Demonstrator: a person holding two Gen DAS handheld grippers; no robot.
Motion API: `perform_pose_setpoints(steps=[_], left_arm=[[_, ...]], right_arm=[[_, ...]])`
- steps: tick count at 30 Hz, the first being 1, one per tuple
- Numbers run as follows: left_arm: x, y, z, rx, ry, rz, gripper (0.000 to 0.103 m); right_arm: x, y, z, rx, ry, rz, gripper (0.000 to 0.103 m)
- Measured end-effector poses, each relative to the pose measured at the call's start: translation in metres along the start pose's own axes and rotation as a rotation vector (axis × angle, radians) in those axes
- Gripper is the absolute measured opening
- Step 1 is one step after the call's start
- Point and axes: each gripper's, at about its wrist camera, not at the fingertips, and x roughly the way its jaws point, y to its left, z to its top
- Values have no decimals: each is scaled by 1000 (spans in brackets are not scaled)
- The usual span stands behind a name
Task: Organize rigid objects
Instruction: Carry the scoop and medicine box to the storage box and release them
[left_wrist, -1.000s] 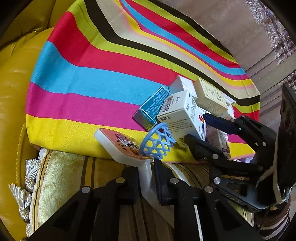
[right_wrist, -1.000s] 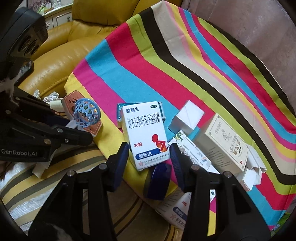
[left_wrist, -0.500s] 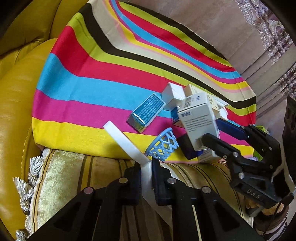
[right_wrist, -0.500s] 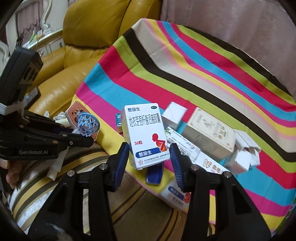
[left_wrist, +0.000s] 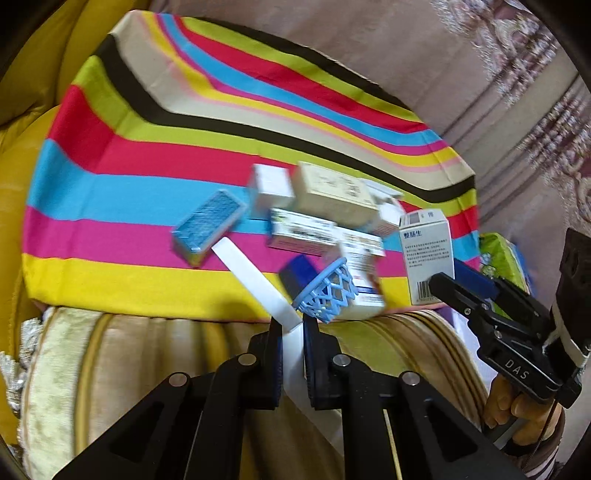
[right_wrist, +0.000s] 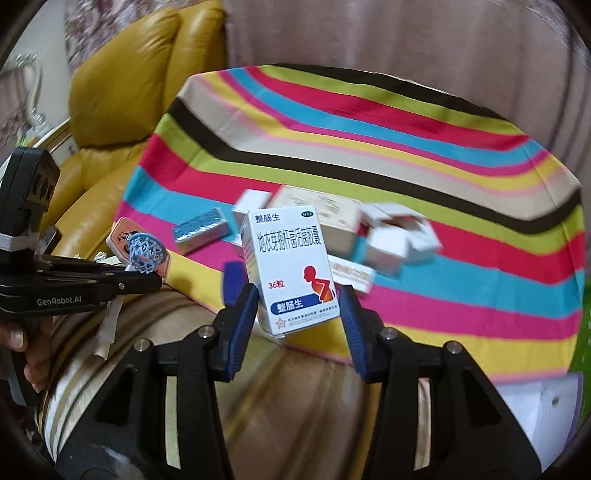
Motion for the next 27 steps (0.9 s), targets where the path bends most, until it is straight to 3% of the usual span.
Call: perform_pose_setpoints(steps=[11, 18, 27], left_arm=[[23, -91, -9, 165, 47, -148, 10], [51, -162, -23, 269, 118, -265, 10], [82, -227, -40, 360, 204, -376, 10]], right_arm=[[-50, -93, -56, 255, 26, -139, 50], [-77, -142, -94, 382, 40, -226, 50], [-104, -194, -143, 524, 82, -330, 50]])
